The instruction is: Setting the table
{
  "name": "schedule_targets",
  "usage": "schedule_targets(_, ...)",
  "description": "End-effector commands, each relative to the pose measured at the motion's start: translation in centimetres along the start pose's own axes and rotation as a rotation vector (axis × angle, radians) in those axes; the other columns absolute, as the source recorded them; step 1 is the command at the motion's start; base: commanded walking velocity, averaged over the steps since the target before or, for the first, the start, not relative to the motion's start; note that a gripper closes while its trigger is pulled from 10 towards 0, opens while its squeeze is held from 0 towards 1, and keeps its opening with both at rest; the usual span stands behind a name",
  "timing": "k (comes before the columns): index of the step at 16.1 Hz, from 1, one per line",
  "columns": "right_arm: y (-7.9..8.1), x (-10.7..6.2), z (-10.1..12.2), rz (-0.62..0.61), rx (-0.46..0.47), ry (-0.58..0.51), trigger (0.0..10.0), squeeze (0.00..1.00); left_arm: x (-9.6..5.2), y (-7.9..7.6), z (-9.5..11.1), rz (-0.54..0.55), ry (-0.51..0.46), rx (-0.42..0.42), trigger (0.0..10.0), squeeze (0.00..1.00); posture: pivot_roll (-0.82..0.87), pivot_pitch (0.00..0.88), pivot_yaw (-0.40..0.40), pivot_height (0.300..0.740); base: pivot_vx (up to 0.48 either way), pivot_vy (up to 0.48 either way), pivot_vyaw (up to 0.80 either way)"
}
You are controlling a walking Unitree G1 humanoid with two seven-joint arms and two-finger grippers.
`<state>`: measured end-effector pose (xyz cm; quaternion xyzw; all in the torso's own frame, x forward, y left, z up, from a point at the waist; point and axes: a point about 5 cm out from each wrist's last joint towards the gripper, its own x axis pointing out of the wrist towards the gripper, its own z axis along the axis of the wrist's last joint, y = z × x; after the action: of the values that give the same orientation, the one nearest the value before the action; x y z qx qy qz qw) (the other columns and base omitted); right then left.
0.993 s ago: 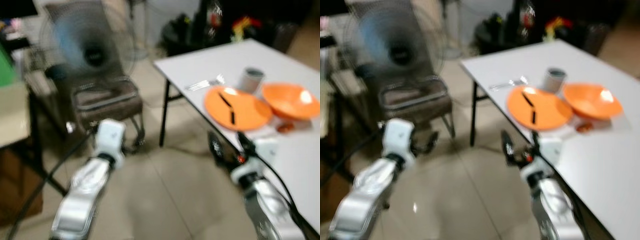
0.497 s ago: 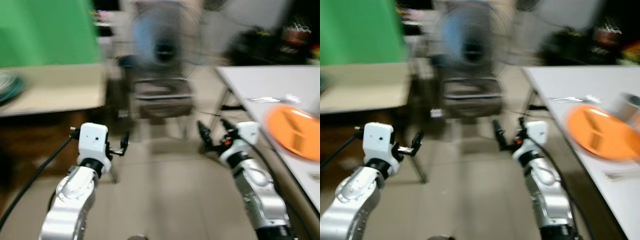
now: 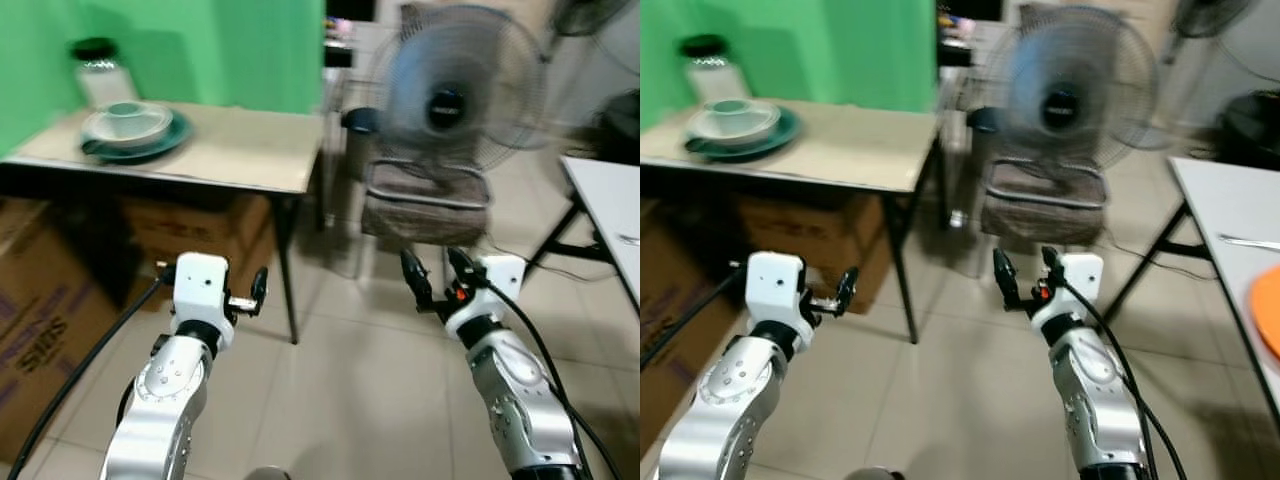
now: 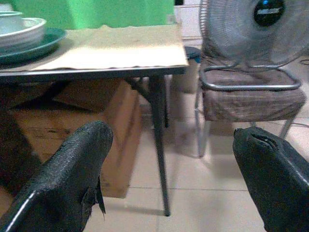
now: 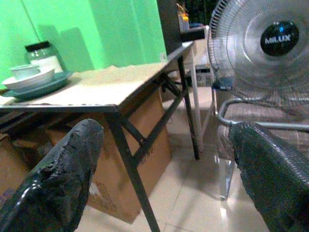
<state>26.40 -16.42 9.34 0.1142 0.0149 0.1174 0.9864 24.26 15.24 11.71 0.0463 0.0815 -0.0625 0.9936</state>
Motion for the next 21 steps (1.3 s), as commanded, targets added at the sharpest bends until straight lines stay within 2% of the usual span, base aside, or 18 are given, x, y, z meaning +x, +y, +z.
schedule_targets(1, 0.0, -0.2, 0.4, -0.005, -0.003, -0.012, 10.0, 0.00, 0.4, 0.0, 0.4, 0.000, -0.018, 0.015, 10.0, 0.00, 0.02, 0.000, -0.002, 0.740, 0.000, 0.000, 0.00)
schedule_targets(7, -0.7, -1.3, 0.3, -0.056, -0.026, 0.019, 10.0, 0.00, 1.1, -0.3, 0.5, -0.004, -0.048, 0.002, 10.0, 0.00, 0.00, 0.000, 0.003, 0.740, 0.000, 0.000, 0.00)
schedule_targets(14, -0.7, -1.2, 0.4, -0.060, -0.033, 0.037, 10.0, 0.00, 1.0, -0.3, 0.2, -0.004, -0.047, 0.010, 10.0, 0.00, 0.00, 0.000, -0.017, 0.740, 0.000, 0.000, 0.00)
schedule_targets(17, -0.2, -0.8, 0.7, -0.076, -0.016, 0.027, 10.0, 0.00, 1.3, 0.7, 0.4, -0.009, -0.058, 0.013, 10.0, 0.00, -0.01, 0.000, -0.041, 0.740, 0.000, 0.000, 0.00)
schedule_targets(18, 0.0, -0.8, 0.2, -0.081, -0.014, 0.037, 10.0, 0.00, 1.6, 1.5, 0.1, 0.016, -0.053, 0.018, 10.0, 0.00, 0.01, 0.000, -0.038, 0.740, 0.000, 0.000, 0.00)
schedule_targets(19, 0.1, -0.9, 0.1, -0.076, -0.010, 0.042, 10.0, 0.00, 1.4, 1.5, 0.2, 0.027, -0.055, 0.004, 10.0, 0.00, 0.00, 0.000, -0.057, 0.740, 0.000, 0.000, 0.00)
schedule_targets(20, 0.2, -1.1, 0.2, -0.067, -0.011, 0.055, 10.0, 0.00, 1.1, 1.2, 0.2, 0.036, -0.053, -0.008, 10.0, 0.00, 0.01, 0.000, -0.074, 0.740, 0.000, 0.000, 0.00)
schedule_targets(21, 0.1, -1.2, 0.4, -0.062, -0.003, 0.062, 10.0, 0.00, 1.1, 0.1, 0.1, 0.011, -0.051, -0.012, 10.0, 0.00, 0.00, 0.000, -0.088, 0.740, 0.000, 0.000, 0.00)
